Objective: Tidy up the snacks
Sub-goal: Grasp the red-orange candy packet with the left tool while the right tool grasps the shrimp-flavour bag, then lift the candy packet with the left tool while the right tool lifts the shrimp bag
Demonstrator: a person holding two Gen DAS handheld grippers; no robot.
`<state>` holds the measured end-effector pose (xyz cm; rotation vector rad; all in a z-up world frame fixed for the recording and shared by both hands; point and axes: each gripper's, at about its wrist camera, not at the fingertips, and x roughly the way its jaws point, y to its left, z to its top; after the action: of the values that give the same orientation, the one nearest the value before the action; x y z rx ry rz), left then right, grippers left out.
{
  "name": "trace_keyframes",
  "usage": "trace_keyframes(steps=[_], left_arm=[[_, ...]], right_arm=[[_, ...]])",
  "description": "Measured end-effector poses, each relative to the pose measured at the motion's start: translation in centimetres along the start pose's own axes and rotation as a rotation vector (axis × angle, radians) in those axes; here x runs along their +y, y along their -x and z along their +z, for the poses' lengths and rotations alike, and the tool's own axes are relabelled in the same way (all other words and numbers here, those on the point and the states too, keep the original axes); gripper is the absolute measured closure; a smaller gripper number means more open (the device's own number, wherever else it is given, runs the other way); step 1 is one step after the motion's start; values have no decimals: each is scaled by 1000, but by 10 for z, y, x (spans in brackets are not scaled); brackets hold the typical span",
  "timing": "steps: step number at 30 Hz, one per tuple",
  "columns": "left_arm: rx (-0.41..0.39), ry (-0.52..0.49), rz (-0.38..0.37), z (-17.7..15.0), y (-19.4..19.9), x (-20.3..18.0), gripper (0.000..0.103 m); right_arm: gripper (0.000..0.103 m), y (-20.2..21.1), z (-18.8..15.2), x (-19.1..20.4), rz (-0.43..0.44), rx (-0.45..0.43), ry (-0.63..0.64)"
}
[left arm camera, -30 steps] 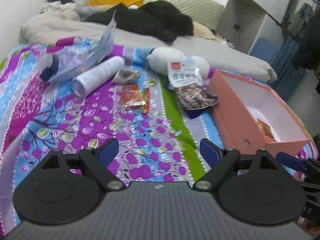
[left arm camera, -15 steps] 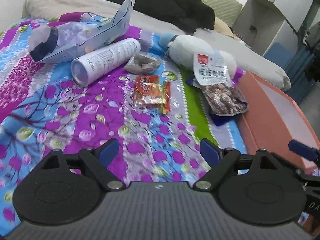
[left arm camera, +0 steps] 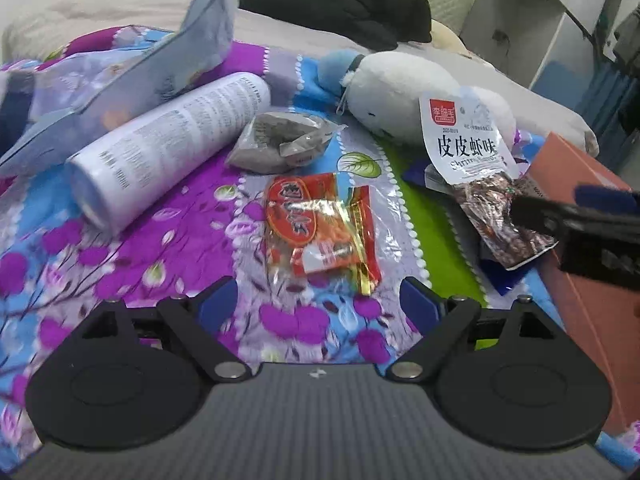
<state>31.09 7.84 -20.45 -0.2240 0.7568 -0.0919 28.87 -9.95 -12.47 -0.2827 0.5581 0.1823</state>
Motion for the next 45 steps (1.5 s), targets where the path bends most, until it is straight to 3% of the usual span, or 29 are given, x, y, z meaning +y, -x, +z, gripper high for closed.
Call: trace_keyframes(steps=[6, 8, 10, 19, 25, 33, 36, 37, 45], left_arm=[[-27, -70, 9, 12, -23, -3, 12], [-31, -81, 8, 13, -29, -4, 8], [-38, -94, 2, 13, -34, -5, 6], [-10, -142, 32, 15, -46, -12, 7], [-10, -174, 88, 13, -48, -19, 16], [-29, -166, 121, 10, -43, -23, 33], [-37, -125, 101, 11, -38, -17, 37], [-40, -115, 102, 11, -36, -16, 50], [-41, 2, 50, 2, -12, -3, 68]], right_arm=[[20, -53, 13, 7, -42, 83, 53], [19, -65, 14, 7, -47, 112, 69], [19, -72, 14, 6, -79, 119, 95], [17, -104, 11, 4, -72, 213, 161], [17, -107, 8, 9, -78, 217, 175], [38, -93, 1, 12, -80, 195, 219], [46, -84, 1, 11, -79, 187, 224], [49, -80, 1, 10, -74, 181, 222], [64, -44, -6, 17, -26, 137, 233]])
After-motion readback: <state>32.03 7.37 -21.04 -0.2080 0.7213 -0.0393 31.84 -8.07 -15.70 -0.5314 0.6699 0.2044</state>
